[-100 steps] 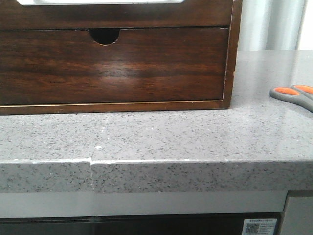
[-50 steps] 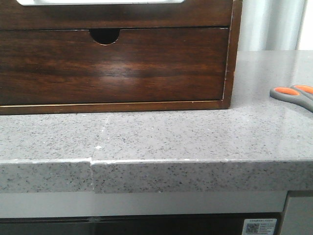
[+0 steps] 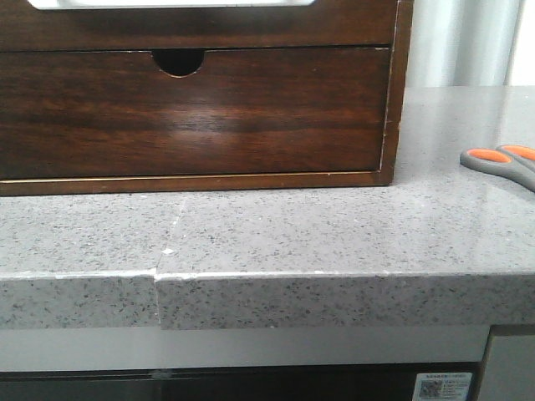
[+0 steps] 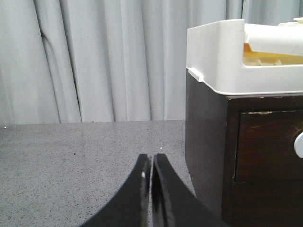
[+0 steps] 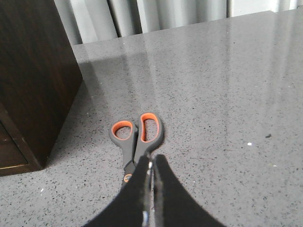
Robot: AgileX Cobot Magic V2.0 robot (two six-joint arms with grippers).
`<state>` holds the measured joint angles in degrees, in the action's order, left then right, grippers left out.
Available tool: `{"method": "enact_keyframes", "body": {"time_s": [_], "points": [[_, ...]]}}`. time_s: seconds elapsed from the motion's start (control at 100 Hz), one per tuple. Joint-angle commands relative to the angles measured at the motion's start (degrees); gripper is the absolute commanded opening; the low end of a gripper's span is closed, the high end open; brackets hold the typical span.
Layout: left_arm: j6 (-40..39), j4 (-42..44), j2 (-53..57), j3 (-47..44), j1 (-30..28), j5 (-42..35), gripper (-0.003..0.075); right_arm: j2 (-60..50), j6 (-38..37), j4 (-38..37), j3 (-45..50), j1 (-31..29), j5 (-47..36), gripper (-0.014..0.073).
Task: Put scissors in drawer with both arms
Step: 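Move the left gripper to the white handle of the wooden drawer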
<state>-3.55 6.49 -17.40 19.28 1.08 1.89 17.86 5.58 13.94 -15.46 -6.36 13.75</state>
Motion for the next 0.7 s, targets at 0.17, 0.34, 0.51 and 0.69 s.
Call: {"method": "enact_keyframes", "body": {"time_s": [0.17,0.34,0.51,0.69], "points": [[-0.34,-0.06,-0.95,2.22,0.05,-5.38,0.0157,0.88,0.17,-0.04,-2.23,-0.19,-4.75,-0.0061],[-0.34,-0.18,-0.95,2.22,0.05,-7.40,0.0371,0.88,0.17,-0.04,-2.23,-0.19,-4.75,-0.0061],[-0.34,0.12,-0.95,2.22,0.05,-11.53,0.0365,0.88,0.17,-0.04,-2.23,-0.19,-4.75,-0.0061],[-0.34,4.02,-0.95,2.54,0.14,-12.15,0.0365,0.89,0.17,-0.04,-2.23,-0.19,-4.75,-0.0061]]}}
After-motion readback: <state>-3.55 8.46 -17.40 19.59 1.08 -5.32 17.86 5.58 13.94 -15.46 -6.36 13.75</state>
